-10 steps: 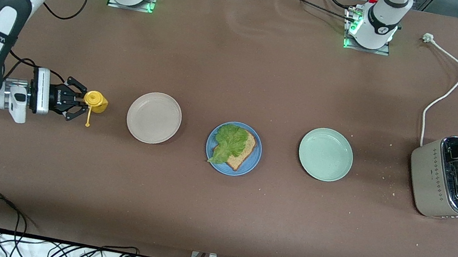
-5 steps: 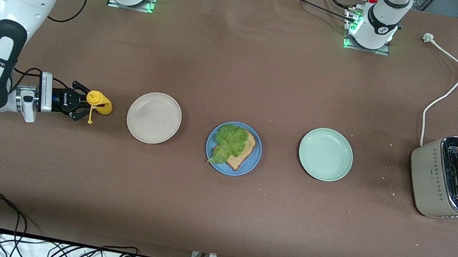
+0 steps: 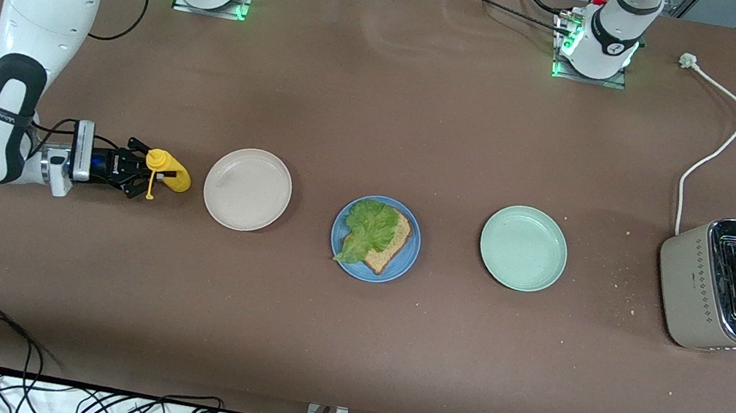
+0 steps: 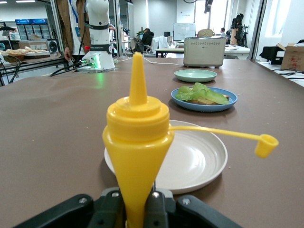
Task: Make sandwich in blue plate with both arms
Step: 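Release the bottle with the right gripper while the left gripper reaches the toaster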
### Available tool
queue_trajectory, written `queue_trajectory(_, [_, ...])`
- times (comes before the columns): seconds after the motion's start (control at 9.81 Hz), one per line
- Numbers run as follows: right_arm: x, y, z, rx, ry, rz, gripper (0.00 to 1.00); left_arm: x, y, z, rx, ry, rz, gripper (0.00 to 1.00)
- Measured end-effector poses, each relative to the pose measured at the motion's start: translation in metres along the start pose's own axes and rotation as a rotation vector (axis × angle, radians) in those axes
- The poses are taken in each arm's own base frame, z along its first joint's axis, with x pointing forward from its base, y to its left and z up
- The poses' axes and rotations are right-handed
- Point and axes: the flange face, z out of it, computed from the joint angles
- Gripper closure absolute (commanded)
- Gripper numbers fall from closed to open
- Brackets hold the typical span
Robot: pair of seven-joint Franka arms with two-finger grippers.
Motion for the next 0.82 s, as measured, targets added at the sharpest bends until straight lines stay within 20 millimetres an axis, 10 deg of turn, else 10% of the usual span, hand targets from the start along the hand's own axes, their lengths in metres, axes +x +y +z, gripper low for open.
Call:
queue_trajectory(0.2, [-0.01, -0.004, 0.001, -0.002, 0.009, 0.004, 0.62, -0.001, -0.032, 0.023, -0.026, -0.032, 0.017, 0.06])
queue_trajectory(0.41, [-0.014, -0.006, 0.003, -0.002, 0.021, 0.009, 0.0, 0.006, -0.045, 0.054, -0.03, -0.078, 0.027, 0.06])
queue_trajectory(0.82, [-0.016, -0.008, -0.006, -0.02, 0.023, 0.011, 0.0, 0.021, -0.046, 0.08, -0.029, -0.066, 0.038, 0.08])
